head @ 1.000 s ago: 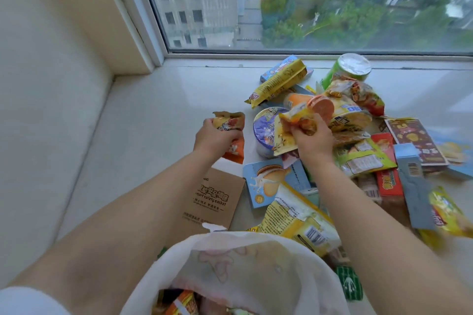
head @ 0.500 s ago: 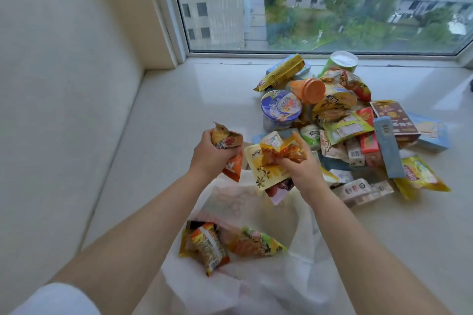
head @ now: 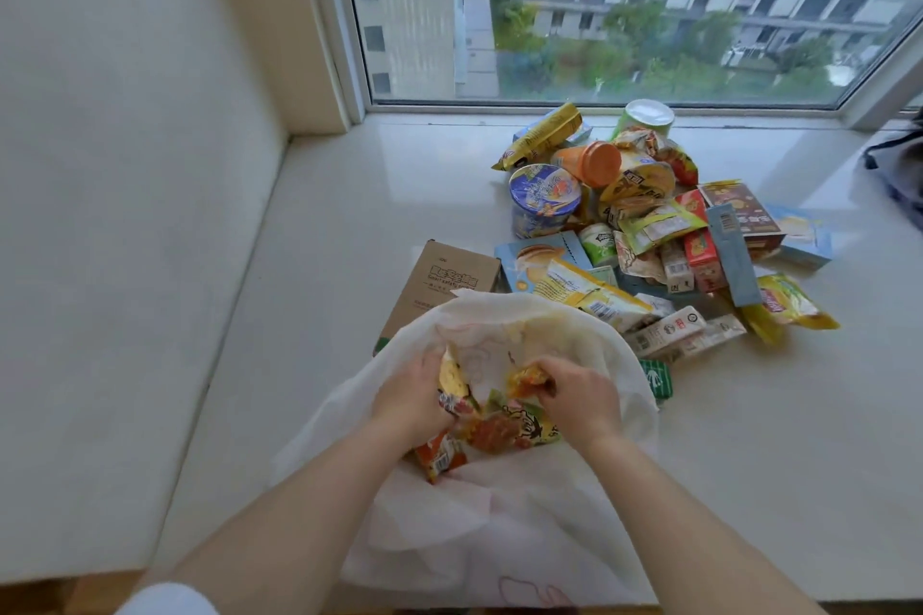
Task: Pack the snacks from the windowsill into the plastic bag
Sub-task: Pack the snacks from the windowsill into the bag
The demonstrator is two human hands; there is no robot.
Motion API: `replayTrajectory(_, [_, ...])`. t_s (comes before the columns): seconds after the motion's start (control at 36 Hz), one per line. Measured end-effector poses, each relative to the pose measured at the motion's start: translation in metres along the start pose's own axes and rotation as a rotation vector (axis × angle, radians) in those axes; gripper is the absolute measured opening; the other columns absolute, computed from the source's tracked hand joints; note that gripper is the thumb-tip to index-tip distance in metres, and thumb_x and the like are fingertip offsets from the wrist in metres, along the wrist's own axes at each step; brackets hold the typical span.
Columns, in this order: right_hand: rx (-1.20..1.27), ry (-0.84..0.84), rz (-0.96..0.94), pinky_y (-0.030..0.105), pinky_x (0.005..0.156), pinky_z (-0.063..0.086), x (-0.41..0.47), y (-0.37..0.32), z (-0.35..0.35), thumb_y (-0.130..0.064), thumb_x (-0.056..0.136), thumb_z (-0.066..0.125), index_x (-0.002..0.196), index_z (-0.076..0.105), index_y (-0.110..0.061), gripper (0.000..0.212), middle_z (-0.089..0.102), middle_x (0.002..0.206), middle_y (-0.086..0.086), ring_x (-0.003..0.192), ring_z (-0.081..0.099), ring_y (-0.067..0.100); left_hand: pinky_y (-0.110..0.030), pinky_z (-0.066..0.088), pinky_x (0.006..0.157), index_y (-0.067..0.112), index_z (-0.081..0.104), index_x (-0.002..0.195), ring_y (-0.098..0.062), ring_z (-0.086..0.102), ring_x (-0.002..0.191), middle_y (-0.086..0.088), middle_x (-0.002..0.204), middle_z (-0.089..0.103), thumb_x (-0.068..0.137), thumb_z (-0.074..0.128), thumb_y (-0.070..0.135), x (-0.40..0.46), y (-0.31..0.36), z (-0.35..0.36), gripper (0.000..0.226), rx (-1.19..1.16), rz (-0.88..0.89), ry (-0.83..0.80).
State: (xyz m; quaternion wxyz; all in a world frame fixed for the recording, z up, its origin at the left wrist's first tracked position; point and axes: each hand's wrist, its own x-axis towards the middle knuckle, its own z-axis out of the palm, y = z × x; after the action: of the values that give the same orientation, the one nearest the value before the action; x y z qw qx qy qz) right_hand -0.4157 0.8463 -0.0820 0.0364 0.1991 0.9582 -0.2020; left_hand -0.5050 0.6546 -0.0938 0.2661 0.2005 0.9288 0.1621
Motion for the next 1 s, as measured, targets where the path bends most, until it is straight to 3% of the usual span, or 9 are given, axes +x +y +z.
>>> replayTrajectory(0.17, [-0.155,-0.101,-0.100,0.034,0.069,0.047,-0.023,-0.011,0.045,-0.017,0.089,0.054,0.115,0.065,-0.031,0.032,0.066,0.103,-0.001,0.095,0.065,0.029,-0.036,0.044,0.094,0.028,0.004,0.151,-0.026,0.037,0.127,-0.003,0.149,0.024,0.084,0.063,0.028,-0.009,-0.028,0.020,0.090,0.266,-0.011,0.030])
replayTrajectory(0.31, [-0.113,0.189,-0.102,0.027,0.040,0.044,-0.019,-0.022,0.049,-0.006,0.070,0.039,0.100,0.072,-0.021,0.048,0.068,0.083,0.003,0.063,0.065,0.027,-0.038,0.023,0.115,0.034,-0.002,0.151,-0.026,0.007,0.143,-0.002,0.157,0.004,0.090,0.049,0.055,-0.011,-0.034,0.032,0.083,0.249,0.064,-0.011])
replayTrajectory(0.39, [-0.212,0.002,-0.127,0.036,0.074,0.053,-0.018,-0.030,0.052,-0.014,0.075,0.026,0.131,0.055,-0.020,0.063,0.063,0.118,0.007,0.102,0.062,0.031,-0.037,0.014,0.117,0.034,0.010,0.152,-0.025,0.006,0.145,0.000,0.159,0.003,0.097,0.038,0.047,-0.010,-0.035,0.037,0.062,0.212,0.077,-0.096])
replayTrajectory(0.44, [-0.244,-0.298,-0.115,0.037,0.108,0.034,-0.018,-0.029,0.058,-0.016,0.090,0.028,0.151,0.019,-0.021,0.061,0.035,0.149,0.004,0.139,0.031,0.022,-0.037,0.014,0.117,0.034,0.017,0.150,-0.024,0.010,0.145,0.000,0.159,0.008,0.099,0.034,0.035,-0.008,-0.035,0.035,0.054,0.179,0.070,-0.121])
replayTrajectory(0.5, [-0.149,-0.478,-0.050,0.034,0.116,0.021,-0.015,-0.029,0.057,-0.014,0.093,0.036,0.152,0.006,-0.022,0.067,0.019,0.156,0.001,0.145,0.013,0.016,-0.037,0.017,0.117,0.031,0.022,0.149,-0.021,0.015,0.144,0.001,0.158,0.017,0.097,0.035,0.026,-0.005,-0.031,0.031,0.055,0.134,0.071,-0.079])
replayTrajectory(0.58, [-0.009,-0.394,-0.030,0.032,0.118,0.017,-0.012,-0.029,0.055,-0.009,0.088,0.041,0.151,0.019,-0.022,0.067,0.024,0.155,0.001,0.144,0.016,0.016,-0.039,0.025,0.114,0.027,0.025,0.148,-0.020,0.023,0.140,0.002,0.153,0.026,0.091,0.041,0.020,-0.003,-0.018,0.020,0.059,0.119,0.061,-0.037])
replayTrajectory(0.69, [0.151,-0.112,0.013,0.032,0.106,0.033,-0.006,-0.021,0.034,-0.008,0.085,0.046,0.141,0.040,-0.022,0.058,0.044,0.141,-0.001,0.130,0.037,0.019,-0.044,0.030,0.107,0.026,0.026,0.147,-0.023,0.037,0.130,0.001,0.142,0.041,0.088,0.041,0.012,0.000,0.009,0.003,0.063,0.377,0.026,0.132])
replayTrajectory(0.81, [0.253,0.038,0.101,0.034,0.094,0.042,0.011,0.005,0.007,-0.008,0.085,0.047,0.126,0.055,-0.019,0.043,0.055,0.123,0.004,0.116,0.048,0.022,-0.032,0.041,0.093,0.026,0.046,0.136,-0.019,0.046,0.118,0.005,0.131,0.053,0.086,0.044,0.003,0.015,0.038,-0.013,0.055,0.242,0.114,0.318])
replayTrajectory(1.0, [0.193,0.078,0.139,0.035,0.092,0.042,0.037,0.092,-0.045,-0.010,0.090,0.044,0.116,0.060,-0.016,0.031,0.059,0.116,0.005,0.111,0.048,0.022,-0.034,0.044,0.084,0.026,0.048,0.133,-0.021,0.050,0.115,0.002,0.130,0.051,0.088,0.045,0.012,0.063,0.143,-0.010,0.047,0.076,0.146,0.303])
